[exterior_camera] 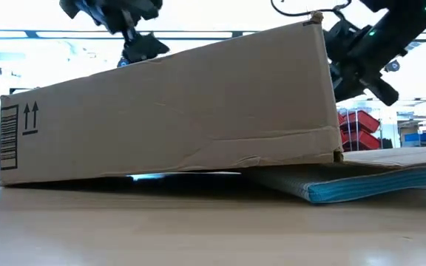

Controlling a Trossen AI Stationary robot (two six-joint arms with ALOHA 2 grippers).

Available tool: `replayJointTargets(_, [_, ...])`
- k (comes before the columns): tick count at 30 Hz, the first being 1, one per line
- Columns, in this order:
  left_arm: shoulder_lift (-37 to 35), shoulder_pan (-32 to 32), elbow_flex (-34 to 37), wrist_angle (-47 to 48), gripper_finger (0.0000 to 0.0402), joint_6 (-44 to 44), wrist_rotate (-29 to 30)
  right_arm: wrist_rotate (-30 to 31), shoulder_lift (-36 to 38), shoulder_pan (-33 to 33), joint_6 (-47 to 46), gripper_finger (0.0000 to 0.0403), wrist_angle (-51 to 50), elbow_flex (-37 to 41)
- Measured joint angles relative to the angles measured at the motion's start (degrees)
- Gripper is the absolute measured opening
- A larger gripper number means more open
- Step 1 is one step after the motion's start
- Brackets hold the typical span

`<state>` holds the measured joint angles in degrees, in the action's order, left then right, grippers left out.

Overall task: Unpack boxes
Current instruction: Break down the box using the red cutter

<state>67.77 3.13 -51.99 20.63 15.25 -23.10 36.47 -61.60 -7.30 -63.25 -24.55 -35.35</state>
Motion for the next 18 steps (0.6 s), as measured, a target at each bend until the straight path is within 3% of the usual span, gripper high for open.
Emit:
replayJointTargets(10, [-1.6,-11.3,0.0,20.4,0.0273,-5.6,0.2,-10.8,0.0,10.6,14.5,0.0,4.6,0.0])
replayJointTargets(18, [-0.4,-14.5,0.5,21.5,0.0273,-5.7,3.1,-21.8,-0.4,14.5,22.3,0.0,6.8,0.0])
